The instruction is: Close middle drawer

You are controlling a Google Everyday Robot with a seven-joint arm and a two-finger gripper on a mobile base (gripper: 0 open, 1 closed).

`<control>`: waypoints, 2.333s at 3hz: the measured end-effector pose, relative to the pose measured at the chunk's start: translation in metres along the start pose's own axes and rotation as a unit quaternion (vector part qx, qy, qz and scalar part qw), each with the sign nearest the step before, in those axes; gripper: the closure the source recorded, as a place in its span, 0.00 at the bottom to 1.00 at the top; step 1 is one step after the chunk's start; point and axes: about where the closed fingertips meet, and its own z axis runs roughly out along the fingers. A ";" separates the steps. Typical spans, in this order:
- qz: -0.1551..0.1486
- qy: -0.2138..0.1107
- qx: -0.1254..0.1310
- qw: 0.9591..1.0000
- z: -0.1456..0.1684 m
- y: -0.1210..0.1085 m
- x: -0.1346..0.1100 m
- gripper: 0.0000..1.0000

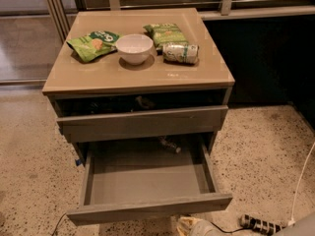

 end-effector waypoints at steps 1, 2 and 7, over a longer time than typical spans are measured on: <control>-0.003 -0.008 0.011 1.000 0.016 0.004 -0.001 1.00; -0.003 -0.018 0.031 0.999 0.026 -0.002 -0.004 1.00; -0.011 -0.031 0.079 0.996 0.055 -0.046 -0.024 1.00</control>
Offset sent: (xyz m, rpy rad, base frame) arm 0.0168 0.0174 -0.0232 0.0152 -0.0802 -0.0286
